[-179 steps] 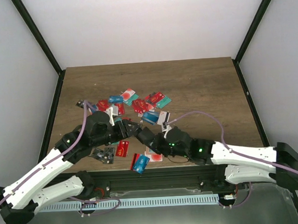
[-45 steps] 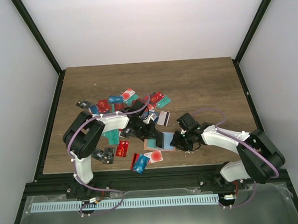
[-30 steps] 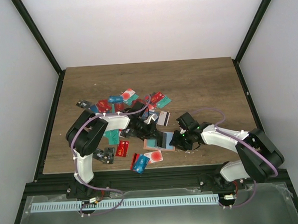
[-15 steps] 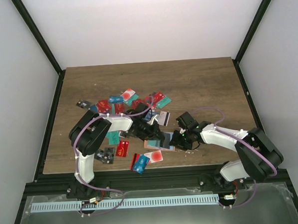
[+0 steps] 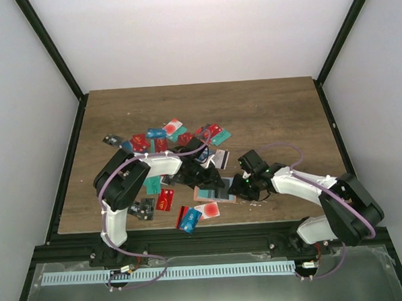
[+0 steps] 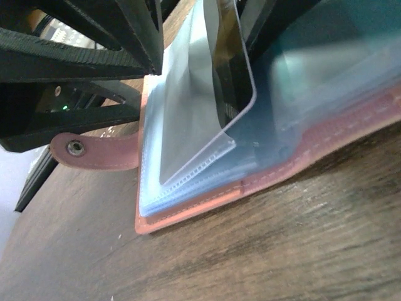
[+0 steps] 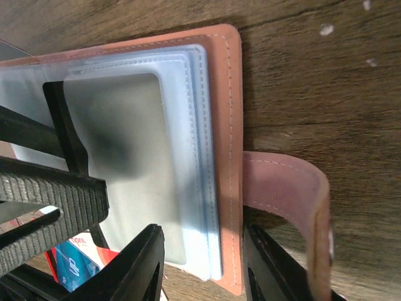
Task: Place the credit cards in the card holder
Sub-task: Insert the credit card into the card holder.
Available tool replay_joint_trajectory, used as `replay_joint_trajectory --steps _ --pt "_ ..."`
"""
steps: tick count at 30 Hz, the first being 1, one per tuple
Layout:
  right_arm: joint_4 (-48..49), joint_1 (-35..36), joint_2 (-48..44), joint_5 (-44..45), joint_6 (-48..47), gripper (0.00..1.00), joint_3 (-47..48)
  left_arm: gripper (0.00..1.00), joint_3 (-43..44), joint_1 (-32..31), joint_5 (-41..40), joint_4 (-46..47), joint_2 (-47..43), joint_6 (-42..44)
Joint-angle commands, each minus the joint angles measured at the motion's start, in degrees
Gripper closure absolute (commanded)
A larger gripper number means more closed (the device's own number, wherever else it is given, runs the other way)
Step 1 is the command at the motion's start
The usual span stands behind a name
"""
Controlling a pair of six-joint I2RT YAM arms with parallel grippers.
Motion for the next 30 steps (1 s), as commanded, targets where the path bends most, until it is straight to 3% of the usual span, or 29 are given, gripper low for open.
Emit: replay_joint_trajectory --steps 1,7,17,25,30 --pt "0.55 -0.45 -1.38 0.87 -0.85 0.63 1.88 0.63 2.09 -0.59 -4.30 -8.14 -2.24 1.59" --pt "0.62 -0.49 -0.57 0.20 -0.87 0.63 2.48 0.59 4.51 -0.62 -8.47 -15.52 -3.31 1.36" --pt "2.82 -0.46 1.53 -1.03 0.09 0.63 2.64 0.60 7.25 -1.86 -9.68 -18.04 -1.01 -0.88" --pt "6.89 -0.49 3.17 -3.95 1.06 0.63 3.07 0.64 14.04 -3.85 -15.10 -24.72 2.20 -4.90" --pt "8.35 -0.46 2.76 -4.59 1.19 0.63 3.15 0.60 19.24 -4.52 -17.95 -30.88 5.86 -4.97"
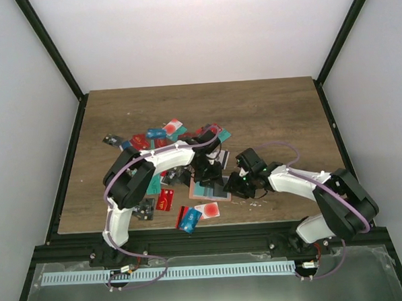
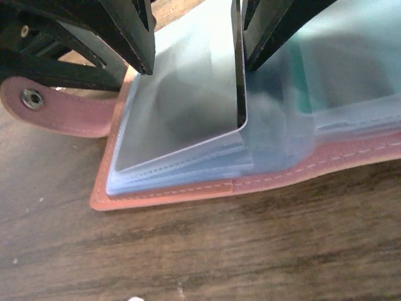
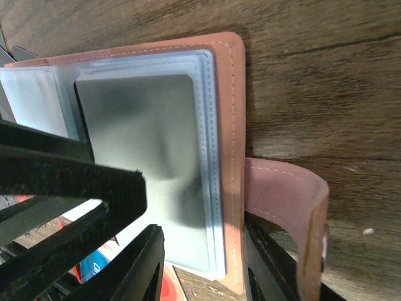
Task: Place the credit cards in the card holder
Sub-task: Insert the credit card into the card holder.
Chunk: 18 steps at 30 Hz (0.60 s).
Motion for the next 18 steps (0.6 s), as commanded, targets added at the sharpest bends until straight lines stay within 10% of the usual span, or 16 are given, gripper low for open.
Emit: replay_joint_trajectory --steps 1,18 --pt "3.37 -0.42 -0.50 -1.60 0.53 0.63 2.27 0.60 3.61 -0.78 -2.63 -5.78 3.11 -1.72" --pt "-4.58 -1.10 -9.10 0.59 -1.31 0.50 2.58 0.36 3.61 -0.80 -2.11 -4.34 -6.84 -0.07"
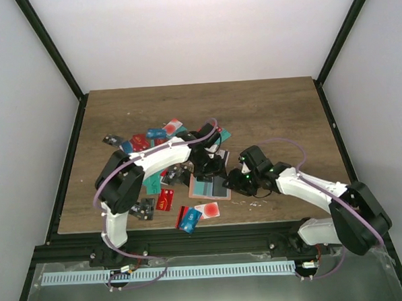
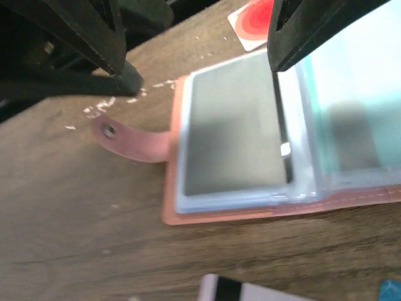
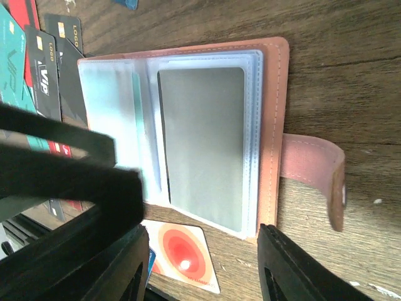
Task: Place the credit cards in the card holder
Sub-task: Insert the credit card into the card holder.
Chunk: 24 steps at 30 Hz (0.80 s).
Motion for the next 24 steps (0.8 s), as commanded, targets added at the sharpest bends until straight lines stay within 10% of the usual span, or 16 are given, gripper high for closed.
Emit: replay_joint_trajectory --steps 1,4,13,24 --pt "-2.67 -0.88 -2.30 0.92 -0.10 0.49 2.15 0.34 -1.10 -0.26 1.07 0.69 -5.31 1.19" --pt "-3.04 -0.86 -3.83 0.67 0.27 0.47 1.58 0.37 -1.41 -0.26 1.11 1.32 -7.35 2.53" --pt "5.32 -0.88 -5.06 -4.61 3.68 0.47 -2.19 0.92 -6.28 -0.40 -4.15 1.28 -7.16 10.96" --pt "4.50 -2.65 -2.11 -2.54 2.71 0.46 -1.91 0.96 -8.94 -0.43 -3.67 4.34 -3.28 11.75"
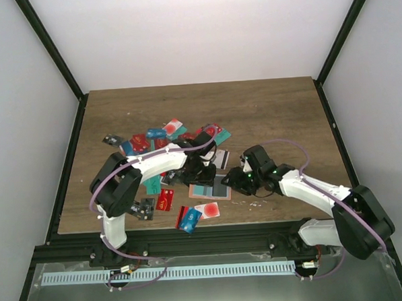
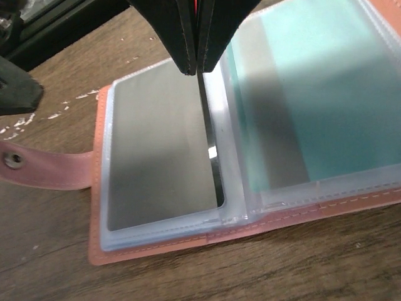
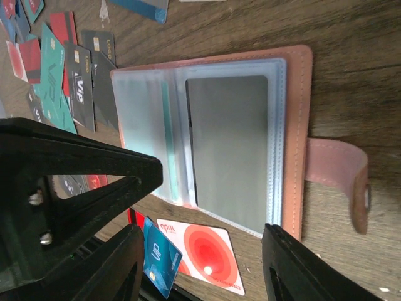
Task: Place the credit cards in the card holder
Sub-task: Insert the credit card into the card holder.
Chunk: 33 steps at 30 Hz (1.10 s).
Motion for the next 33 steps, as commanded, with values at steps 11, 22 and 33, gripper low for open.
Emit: replay_joint_trajectory --steps 11,22,33 --pt "3.20 -2.01 3.74 -2.33 -1.73 0.46 1.19 0.96 -0.58 -0.56 0.77 3.09 6.06 1.33" --pt "5.83 -2.01 8.67 -3.85 -2.26 0.47 1.92 0.96 -1.69 -0.69 -0.01 3.39 7.41 2.47" --pt "8.18 -2.01 11.79 -5.34 -2.21 0.47 2.37 0.96 -1.86 -0.66 -0.10 3.18 7.46 3.19"
